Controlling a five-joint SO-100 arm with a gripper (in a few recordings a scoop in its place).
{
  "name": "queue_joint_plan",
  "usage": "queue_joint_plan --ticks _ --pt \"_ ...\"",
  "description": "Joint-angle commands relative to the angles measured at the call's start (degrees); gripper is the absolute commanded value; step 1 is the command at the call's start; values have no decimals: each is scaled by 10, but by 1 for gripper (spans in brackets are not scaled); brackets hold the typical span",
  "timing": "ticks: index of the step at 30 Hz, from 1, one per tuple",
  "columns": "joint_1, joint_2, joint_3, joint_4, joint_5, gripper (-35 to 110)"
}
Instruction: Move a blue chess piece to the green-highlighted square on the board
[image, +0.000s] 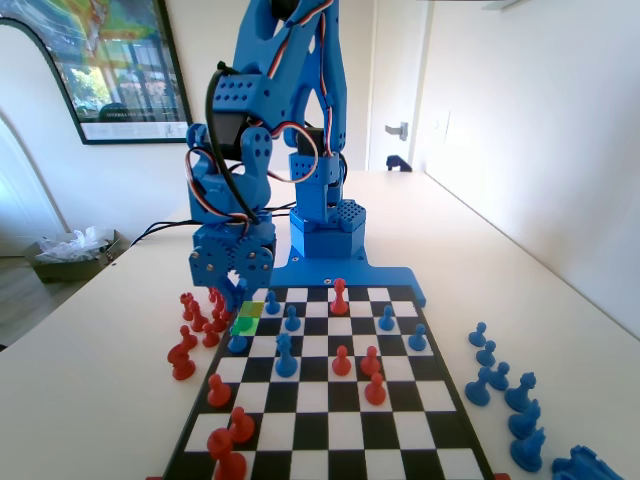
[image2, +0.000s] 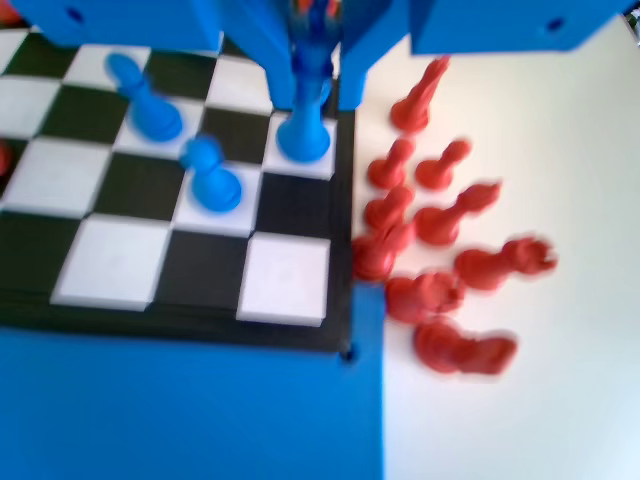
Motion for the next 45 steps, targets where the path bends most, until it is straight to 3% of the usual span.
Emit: queue_joint_plan --ticks 1,11,28,30,45 --pt "6 11 4 -12 -7 12" --pt "0 16 -11 1 2 12" --pt "-11 79 -170 242 26 8" --pt "-14 101 -193 290 33 1" --pt "-109 316 -258 476 139 1"
